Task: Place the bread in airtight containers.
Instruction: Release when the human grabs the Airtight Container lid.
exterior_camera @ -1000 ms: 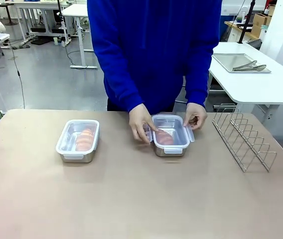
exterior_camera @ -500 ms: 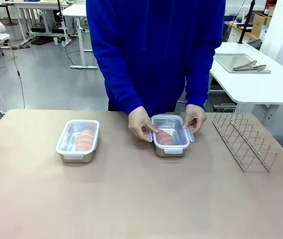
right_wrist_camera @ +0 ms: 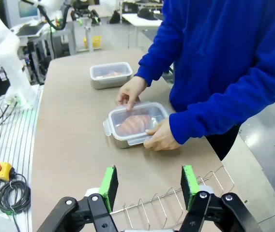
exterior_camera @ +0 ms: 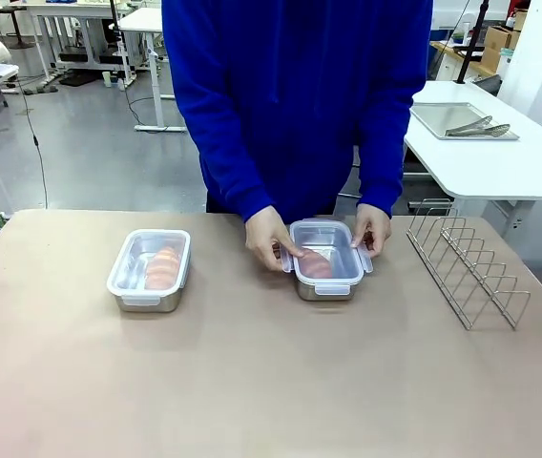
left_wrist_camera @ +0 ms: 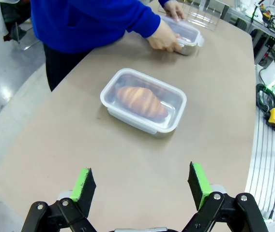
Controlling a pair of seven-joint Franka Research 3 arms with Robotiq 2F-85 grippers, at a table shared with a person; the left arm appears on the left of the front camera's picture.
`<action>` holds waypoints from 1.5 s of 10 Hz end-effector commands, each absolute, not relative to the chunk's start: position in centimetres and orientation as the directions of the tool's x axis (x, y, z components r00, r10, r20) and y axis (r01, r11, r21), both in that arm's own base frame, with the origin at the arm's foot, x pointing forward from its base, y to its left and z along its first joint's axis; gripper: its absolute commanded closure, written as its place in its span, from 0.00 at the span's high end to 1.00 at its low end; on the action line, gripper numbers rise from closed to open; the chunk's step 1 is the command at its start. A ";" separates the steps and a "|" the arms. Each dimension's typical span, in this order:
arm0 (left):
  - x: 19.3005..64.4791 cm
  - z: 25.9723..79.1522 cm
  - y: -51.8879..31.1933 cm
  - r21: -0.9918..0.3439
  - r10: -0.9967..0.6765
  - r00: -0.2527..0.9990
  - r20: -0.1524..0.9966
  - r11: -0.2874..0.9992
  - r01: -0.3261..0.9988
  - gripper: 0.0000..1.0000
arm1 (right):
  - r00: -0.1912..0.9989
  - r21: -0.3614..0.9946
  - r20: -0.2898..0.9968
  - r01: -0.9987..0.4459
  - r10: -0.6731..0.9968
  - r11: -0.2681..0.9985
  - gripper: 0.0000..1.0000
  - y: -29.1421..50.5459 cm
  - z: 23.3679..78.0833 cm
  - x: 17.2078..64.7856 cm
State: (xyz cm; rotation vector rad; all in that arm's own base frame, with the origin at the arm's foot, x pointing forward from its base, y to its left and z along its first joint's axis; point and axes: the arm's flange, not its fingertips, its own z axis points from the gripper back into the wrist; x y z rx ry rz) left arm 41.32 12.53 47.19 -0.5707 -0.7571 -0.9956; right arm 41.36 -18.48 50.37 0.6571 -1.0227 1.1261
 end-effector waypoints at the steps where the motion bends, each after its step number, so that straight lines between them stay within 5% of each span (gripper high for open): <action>1: 41.3 47.3 12.5 -0.074 -0.531 0.314 0.787 0.423 0.903 1.00 | 0.080 -0.062 0.910 -0.944 0.408 0.324 0.70 -18.4 50.5 41.3; 15: 41.3 47.3 12.5 -0.074 -0.531 0.314 0.787 0.423 0.903 1.00 | 0.080 -0.062 0.910 -0.944 0.408 0.324 0.70 -18.4 50.5 41.3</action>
